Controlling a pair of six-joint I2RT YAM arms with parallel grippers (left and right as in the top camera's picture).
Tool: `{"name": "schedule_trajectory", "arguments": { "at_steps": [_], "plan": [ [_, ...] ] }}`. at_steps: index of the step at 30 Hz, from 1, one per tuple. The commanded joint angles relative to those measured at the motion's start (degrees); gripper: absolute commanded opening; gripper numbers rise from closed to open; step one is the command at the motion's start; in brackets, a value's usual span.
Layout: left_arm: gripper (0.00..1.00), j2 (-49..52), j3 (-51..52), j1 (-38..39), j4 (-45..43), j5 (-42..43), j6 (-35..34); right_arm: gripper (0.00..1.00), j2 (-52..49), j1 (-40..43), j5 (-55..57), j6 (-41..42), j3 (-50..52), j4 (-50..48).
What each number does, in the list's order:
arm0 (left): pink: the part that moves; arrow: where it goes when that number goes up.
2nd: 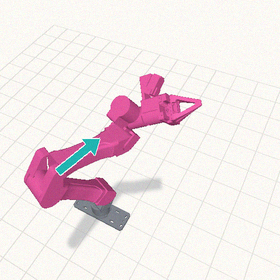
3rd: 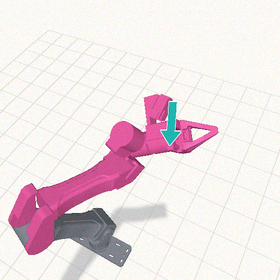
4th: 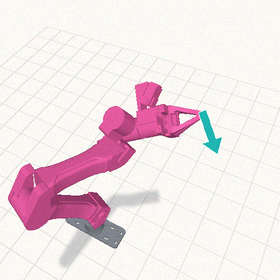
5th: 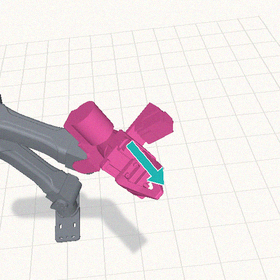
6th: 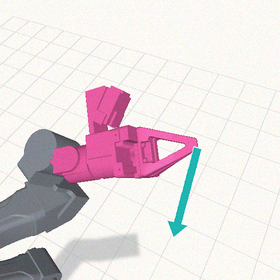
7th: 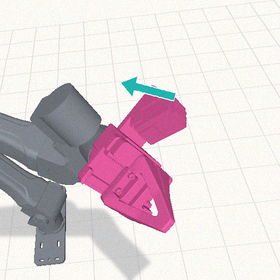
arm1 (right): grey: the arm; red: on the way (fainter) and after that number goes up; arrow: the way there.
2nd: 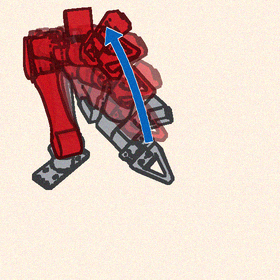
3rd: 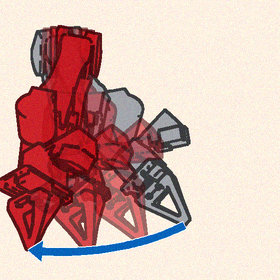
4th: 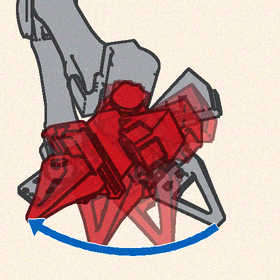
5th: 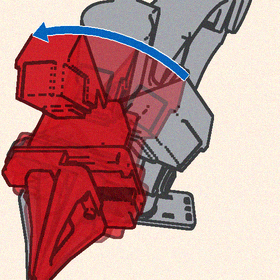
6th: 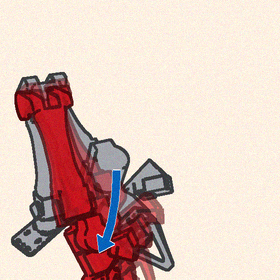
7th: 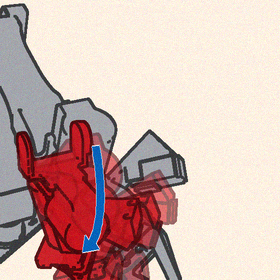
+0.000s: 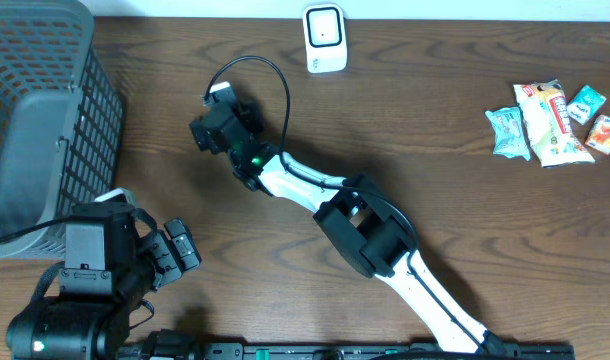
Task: Scan the item barcode
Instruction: 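Position the right gripper above the dark green Zam-Buk tin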
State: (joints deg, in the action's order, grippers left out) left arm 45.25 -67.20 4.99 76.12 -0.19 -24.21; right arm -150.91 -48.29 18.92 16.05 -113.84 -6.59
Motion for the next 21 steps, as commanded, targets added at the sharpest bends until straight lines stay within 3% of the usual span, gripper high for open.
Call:
{"name": "schedule_trajectory", "arguments": {
  "at_steps": [1, 7, 11, 13, 14, 15, 18, 21],
  "plan": [
    [0.98, 0.0, 0.0, 0.1, 0.2, -0.3, -0.3, 0.96, -0.1, 0.3, 8.1, -0.3, -0.2, 2.4],
    [0.98, 0.0, 0.0, 0.1, 0.2, -0.3, -0.3, 0.92, 3.0, 0.3, 11.6, -0.3, -0.2, 11.2],
    [0.98, 0.0, 0.0, 0.1, 0.2, -0.3, -0.3, 0.79, 7.9, 0.3, 12.3, -0.2, -0.2, 22.2],
    [0.98, 0.0, 0.0, 0.1, 0.2, -0.3, -0.3, 0.61, 10.0, 0.3, 12.3, -0.2, -0.2, 27.0],
    [0.98, 0.0, 0.0, 0.1, 0.2, -0.3, -0.3, 0.33, 11.0, 0.3, 12.3, -0.1, -0.2, 29.0],
    [0.98, 0.0, 0.0, 0.1, 0.2, -0.3, -0.3, 0.28, 11.8, 0.3, 12.3, 0.8, -0.2, 30.6],
    [0.98, 0.0, 0.0, 0.1, 0.2, -0.3, -0.3, 0.46, 14.6, 0.3, 12.2, 4.3, -0.2, 35.4],
    [0.98, 0.0, 0.0, 0.1, 0.2, -0.3, -0.3, 0.49, 16.3, 0.3, 12.2, 4.5, -0.2, 36.2]
  ]
}}
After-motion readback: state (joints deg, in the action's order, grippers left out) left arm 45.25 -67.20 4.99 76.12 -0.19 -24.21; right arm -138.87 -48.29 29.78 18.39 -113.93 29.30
